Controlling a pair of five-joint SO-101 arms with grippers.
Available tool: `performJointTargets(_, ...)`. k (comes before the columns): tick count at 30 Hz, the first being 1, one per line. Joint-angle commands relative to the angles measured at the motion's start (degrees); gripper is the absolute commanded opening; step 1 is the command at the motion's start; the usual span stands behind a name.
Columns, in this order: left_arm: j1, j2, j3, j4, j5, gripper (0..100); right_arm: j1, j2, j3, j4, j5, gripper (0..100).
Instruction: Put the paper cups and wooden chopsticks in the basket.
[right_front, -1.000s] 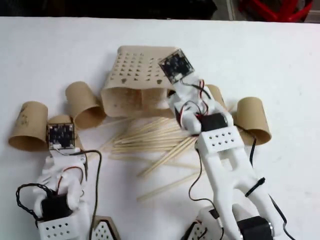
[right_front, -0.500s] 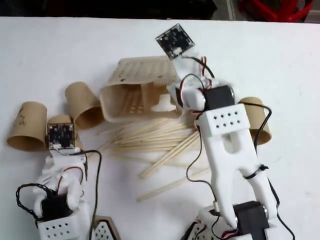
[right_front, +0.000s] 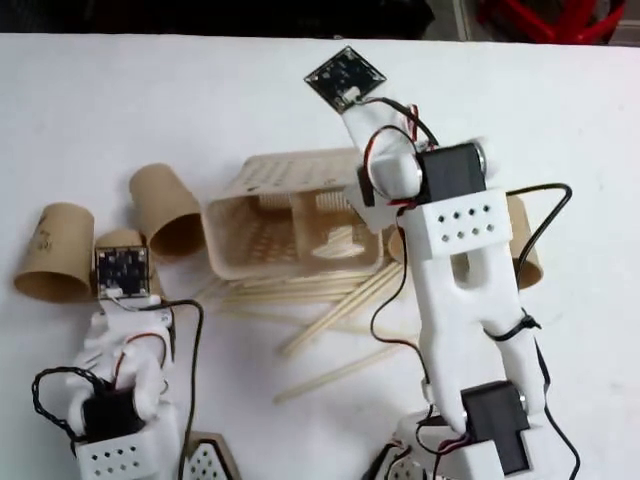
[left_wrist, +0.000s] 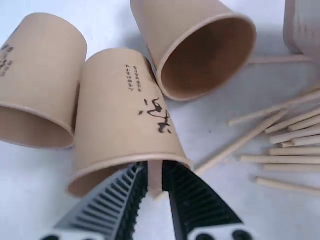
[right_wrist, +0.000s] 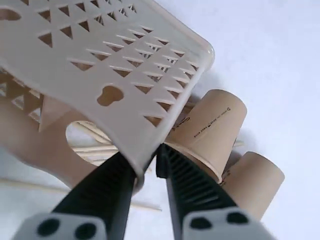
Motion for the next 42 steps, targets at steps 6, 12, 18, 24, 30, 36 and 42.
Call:
performJointTargets(6, 0.0, -0.5, -0.3, -1.2, -0.6, 8, 0.2, 0.7, -6.2, 0.2, 0.2, 1.9)
performJointTargets(12, 0.0, -0.5, -0.3, -1.2, -0.7, 8, 1.4, 8.7, -6.4, -4.3, -4.0, 2.1)
performJointTargets(18, 0.0, -0.5, -0.3, -1.2, -0.7, 8, 3.6, 12.6, -11.7, -5.9, -9.1, 12.5)
performJointTargets(24, 0.0, -0.5, -0.3, -1.2, -0.7, 8, 3.7, 13.1, -18.4, -5.9, -9.5, 16.9)
performJointTargets(30, 0.0, -0.5, -0.3, -1.2, -0.7, 8, 3.0, 13.1, -20.5, -6.6, -9.5, 16.9)
performJointTargets(36, 0.0, -0.5, -0.3, -1.2, -0.7, 8, 3.1, 12.5, -23.9, -3.4, -9.5, 16.6)
performJointTargets(42, 0.0, -0.5, -0.3, -1.2, -0.7, 8, 5.1, 11.9, -30.3, 2.7, -9.1, 16.6)
